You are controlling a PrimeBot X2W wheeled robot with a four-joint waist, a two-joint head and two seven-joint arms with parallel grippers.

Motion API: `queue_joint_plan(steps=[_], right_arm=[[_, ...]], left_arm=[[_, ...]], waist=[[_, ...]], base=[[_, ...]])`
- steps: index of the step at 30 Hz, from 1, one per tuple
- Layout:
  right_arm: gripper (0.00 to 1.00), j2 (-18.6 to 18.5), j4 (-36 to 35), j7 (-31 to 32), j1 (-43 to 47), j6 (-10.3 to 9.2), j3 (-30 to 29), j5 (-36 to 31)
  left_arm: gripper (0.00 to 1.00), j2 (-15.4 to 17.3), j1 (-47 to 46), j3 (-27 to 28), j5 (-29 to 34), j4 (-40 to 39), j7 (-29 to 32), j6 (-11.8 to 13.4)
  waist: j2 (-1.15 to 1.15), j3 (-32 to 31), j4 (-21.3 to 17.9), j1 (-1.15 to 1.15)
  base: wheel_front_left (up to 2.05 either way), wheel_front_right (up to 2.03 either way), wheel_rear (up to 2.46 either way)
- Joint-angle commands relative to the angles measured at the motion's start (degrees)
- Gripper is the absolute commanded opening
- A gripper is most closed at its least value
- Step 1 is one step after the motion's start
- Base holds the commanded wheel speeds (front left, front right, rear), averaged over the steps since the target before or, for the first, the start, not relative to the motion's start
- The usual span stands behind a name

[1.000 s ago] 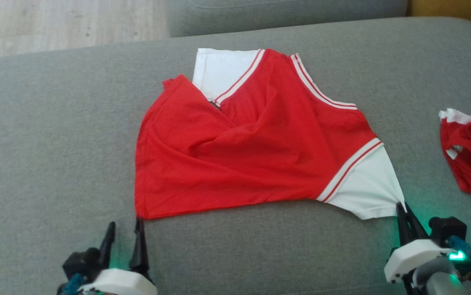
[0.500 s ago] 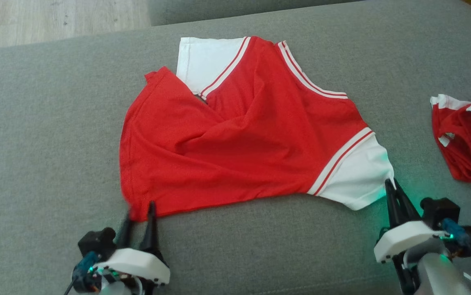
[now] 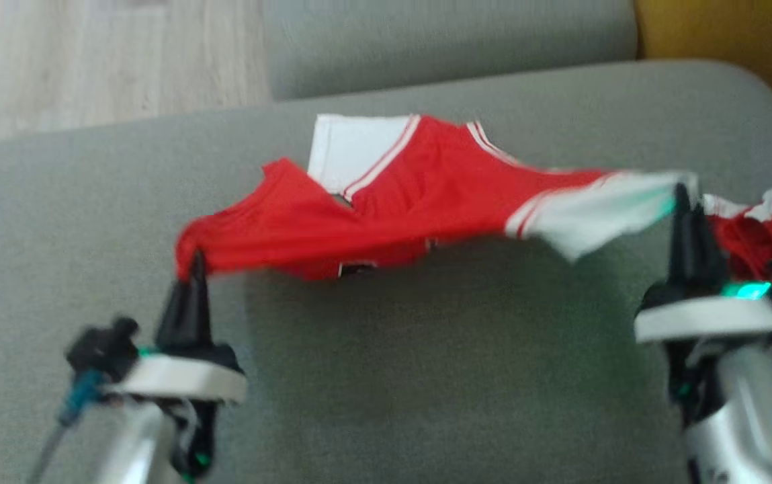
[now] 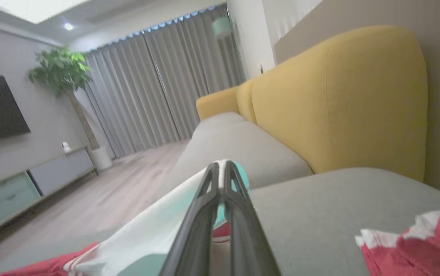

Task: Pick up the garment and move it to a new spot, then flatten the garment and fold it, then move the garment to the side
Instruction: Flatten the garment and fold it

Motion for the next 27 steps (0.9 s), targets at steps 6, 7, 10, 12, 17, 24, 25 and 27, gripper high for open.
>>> queue_joint_plan(steps=[6, 7, 10, 12, 17, 24, 25, 27], right_arm=[[0.0, -5.32, -7.94, -0.34, -14.48, -0.04, 3.07, 6.93], [0.0, -6.07, -8.27, -0.34, -16.38, -0.04, 3.37, 8.05], [0.0, -8.52, -8.35, -0.34, -22.22, -0.04, 4.49, 10.79], [0.0, -10.14, -7.21, -0.21, -25.81, -0.04, 5.56, 11.7], [0.0, -12.05, -3.01, 1.58, -32.32, -0.04, 7.19, 12.76], [0.0, -12.21, 7.29, 2.01, -41.88, -0.04, 9.32, 10.84], [0.0, -11.83, 8.8, 1.8, -43.72, -0.04, 9.35, 10.33], [0.0, -10.92, 12.07, 1.25, -47.75, -0.04, 8.98, 8.98]], left_arm=[[0.0, 11.09, -13.72, 1.72, 0.23, -7.55, -0.3, -0.05], [0.0, 12.55, -15.57, 1.78, 0.18, -8.04, -0.3, -0.05], [0.0, 16.61, -21.23, 0.06, -0.11, -8.47, 0.35, -0.05], [0.0, 18.46, -24.85, -1.36, -0.43, -8.58, 2.18, -0.05], [0.0, 20.33, -31.05, -3.9, -1.87, -7.54, 6.7, -0.05], [0.0, 19.85, -38.36, -6.85, -3.22, -0.71, 7.5, -0.05], [0.0, 19.63, -39.66, -7.15, -3.23, 0.84, 7.15, -0.05], [0.0, 19.29, -42.9, -7.05, -2.92, 4.18, 5.73, -0.05]], waist=[[0.0, -4.92, 1.77, 0.0], [0.0, -5.35, 2.03, 0.0], [0.0, -6.18, 2.99, 0.0], [0.0, -6.21, 3.65, 0.0], [0.0, -5.0, 4.91, 0.0], [0.0, 2.07, 6.46, 0.0], [0.0, 3.67, 6.45, 0.0], [0.0, 6.78, 6.26, 0.0]], base=[[0.0, 0.0, 0.0], [0.0, 0.0, 0.0], [0.0, 0.0, 0.0], [0.0, 0.0, 0.0], [0.0, 0.0, 0.0], [0.0, 0.0, 0.0], [0.0, 0.0, 0.0], [0.0, 0.0, 0.0]])
